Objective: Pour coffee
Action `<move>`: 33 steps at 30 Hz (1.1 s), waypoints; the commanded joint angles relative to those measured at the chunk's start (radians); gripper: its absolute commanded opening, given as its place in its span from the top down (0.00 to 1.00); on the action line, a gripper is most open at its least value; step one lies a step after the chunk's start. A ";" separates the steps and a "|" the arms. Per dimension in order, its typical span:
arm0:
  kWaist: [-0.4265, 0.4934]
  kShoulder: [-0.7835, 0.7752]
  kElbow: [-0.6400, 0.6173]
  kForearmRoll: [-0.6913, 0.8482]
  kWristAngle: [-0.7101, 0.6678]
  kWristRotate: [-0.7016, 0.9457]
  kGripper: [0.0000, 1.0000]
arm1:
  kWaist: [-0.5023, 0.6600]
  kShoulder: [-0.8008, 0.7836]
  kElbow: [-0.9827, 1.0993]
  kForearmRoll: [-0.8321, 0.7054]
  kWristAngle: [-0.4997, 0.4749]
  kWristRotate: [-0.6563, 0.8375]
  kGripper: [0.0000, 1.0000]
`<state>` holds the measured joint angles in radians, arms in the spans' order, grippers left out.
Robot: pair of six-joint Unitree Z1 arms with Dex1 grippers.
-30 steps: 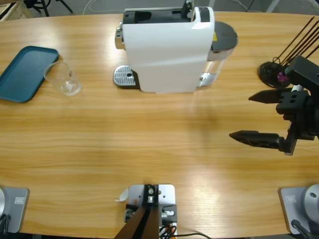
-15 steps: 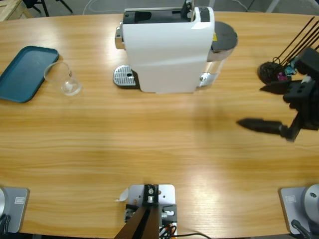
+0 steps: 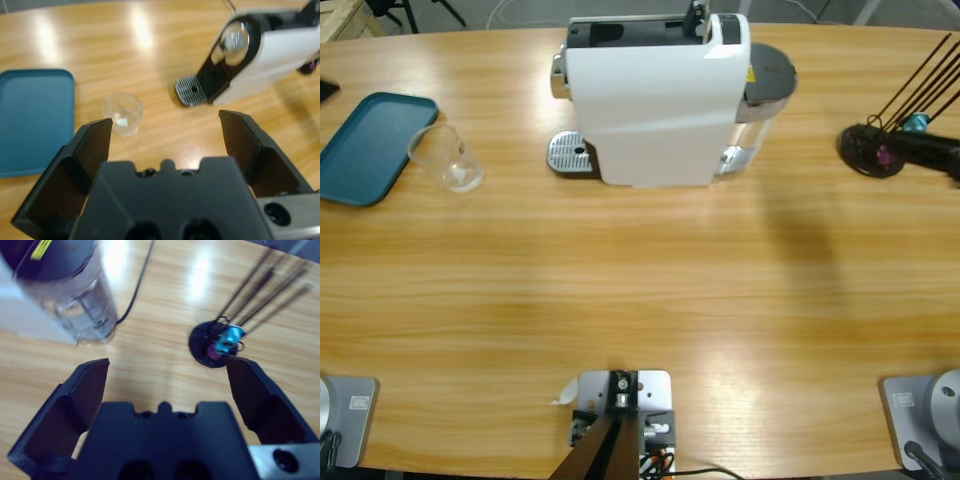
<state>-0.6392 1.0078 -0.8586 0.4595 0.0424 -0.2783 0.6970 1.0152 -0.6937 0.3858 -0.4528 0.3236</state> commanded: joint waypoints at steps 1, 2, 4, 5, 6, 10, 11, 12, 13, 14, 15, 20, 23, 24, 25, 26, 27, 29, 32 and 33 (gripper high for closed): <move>-0.008 -0.083 0.141 0.010 0.010 0.018 0.10 | -0.127 -0.005 -0.028 0.095 0.091 0.015 0.00; -0.008 -0.077 0.150 -0.003 0.018 0.015 0.10 | -0.146 0.019 -0.043 0.103 0.092 0.015 0.00; -0.008 -0.059 0.159 -0.020 0.020 0.015 0.10 | -0.184 0.075 -0.065 0.112 0.093 0.015 0.00; -0.008 -0.055 0.159 -0.025 0.020 0.015 0.10 | -0.203 0.100 -0.076 0.120 0.095 0.015 0.06; -0.008 -0.050 0.159 -0.027 0.020 0.015 0.10 | -0.223 0.117 -0.086 0.126 0.092 0.014 0.13; -0.008 -0.049 0.167 -0.038 0.022 0.015 0.09 | -0.375 0.133 -0.090 0.070 0.154 0.025 0.13; -0.008 -0.054 0.173 -0.046 0.021 0.015 0.09 | -0.408 0.140 -0.077 0.038 0.179 0.025 0.12; -0.008 -0.060 0.179 -0.055 0.021 0.014 0.09 | -0.432 0.148 -0.057 0.008 0.194 0.025 0.12; -0.008 -0.065 0.186 -0.063 0.022 0.013 0.09 | -0.450 0.155 -0.034 -0.020 0.205 0.030 0.12; -0.008 -0.066 0.188 -0.068 0.022 0.013 0.09 | -0.460 0.162 -0.014 -0.045 0.214 0.036 0.13; -0.008 -0.066 0.189 -0.069 0.022 0.013 0.09 | -0.465 0.165 0.001 -0.071 0.231 0.037 0.16; -0.008 -0.064 0.194 -0.073 0.028 0.013 0.10 | -0.468 0.249 0.052 -0.172 0.258 0.045 0.24; -0.008 -0.064 0.195 -0.074 0.028 0.013 0.10 | -0.488 0.281 0.059 -0.199 0.258 0.045 0.26; -0.008 -0.064 0.196 -0.074 0.029 0.013 0.10 | -0.502 0.289 0.057 -0.201 0.259 0.045 0.28; -0.008 -0.063 0.196 -0.075 0.030 0.013 0.10 | -0.523 0.295 0.056 -0.206 0.265 0.045 0.28; -0.008 -0.062 0.196 -0.076 0.030 0.013 0.10 | -0.545 0.299 0.056 -0.211 0.274 0.044 0.28; -0.008 -0.062 0.196 -0.076 0.030 0.013 0.10 | -0.564 0.301 0.054 -0.215 0.278 0.042 0.28; -0.008 -0.062 0.197 -0.077 0.030 0.013 0.10 | -0.589 0.305 0.054 -0.227 0.284 0.033 0.28; -0.008 -0.061 0.197 -0.077 0.031 0.013 0.10 | -0.591 0.323 0.051 -0.235 0.287 0.031 0.28; -0.008 -0.061 0.197 -0.077 0.032 0.013 0.10 | -0.591 0.328 0.052 -0.238 0.290 0.031 0.28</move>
<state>-0.6398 0.9566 -0.7033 0.3966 0.0549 -0.2635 0.1336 1.2899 -0.6657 0.1755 -0.1868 0.3574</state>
